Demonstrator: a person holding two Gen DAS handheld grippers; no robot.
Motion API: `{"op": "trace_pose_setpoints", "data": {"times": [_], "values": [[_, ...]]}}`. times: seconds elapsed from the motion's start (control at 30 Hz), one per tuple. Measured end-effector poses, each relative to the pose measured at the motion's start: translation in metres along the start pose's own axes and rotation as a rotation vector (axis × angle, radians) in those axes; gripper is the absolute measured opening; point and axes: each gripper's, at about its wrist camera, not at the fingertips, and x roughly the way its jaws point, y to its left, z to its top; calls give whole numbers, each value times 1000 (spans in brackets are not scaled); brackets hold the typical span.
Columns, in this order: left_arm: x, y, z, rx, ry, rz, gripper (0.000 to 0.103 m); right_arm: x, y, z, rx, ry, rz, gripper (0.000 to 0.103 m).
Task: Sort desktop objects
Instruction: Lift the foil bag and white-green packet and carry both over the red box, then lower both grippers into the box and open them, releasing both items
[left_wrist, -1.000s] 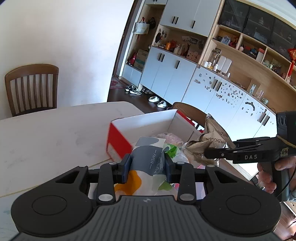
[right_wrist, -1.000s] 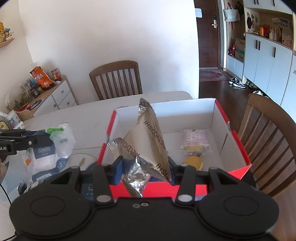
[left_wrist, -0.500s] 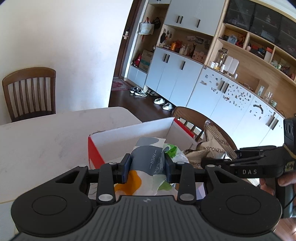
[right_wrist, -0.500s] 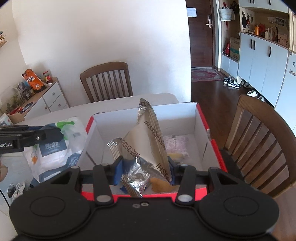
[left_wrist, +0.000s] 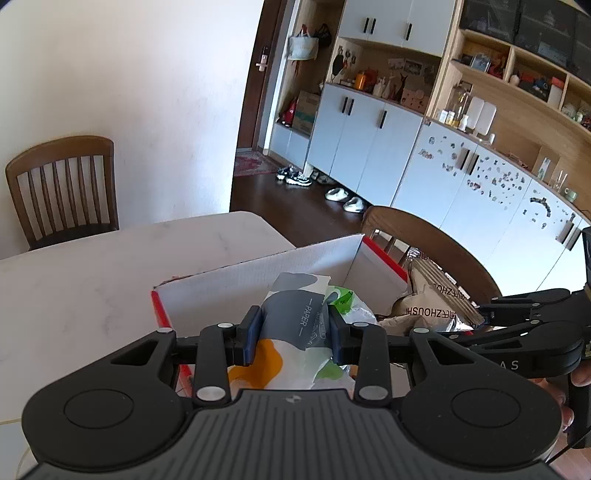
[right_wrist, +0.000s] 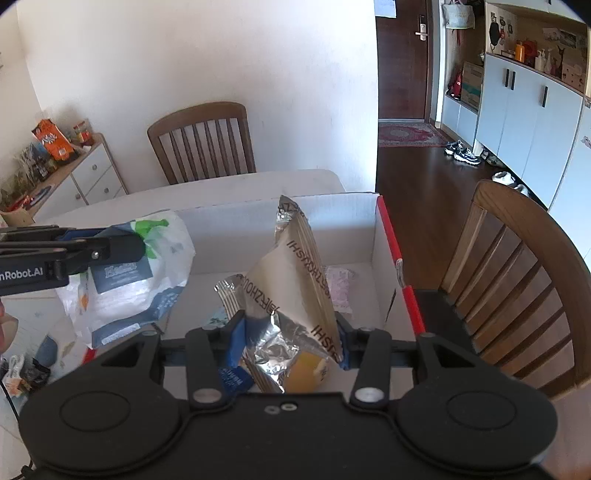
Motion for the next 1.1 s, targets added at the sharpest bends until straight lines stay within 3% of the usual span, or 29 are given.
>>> {"op": "trace_pose_setpoints", "data": {"times": [0.17, 0.6, 1.1], "values": [[21, -5, 1, -3, 26, 31, 34, 16, -7, 5, -7, 32, -13, 45], [74, 0, 6, -7, 121, 131, 35, 54, -9, 12, -38, 143, 48, 45], [109, 8, -3, -5, 204, 174, 35, 82, -5, 13, -100, 217, 69, 46]]}}
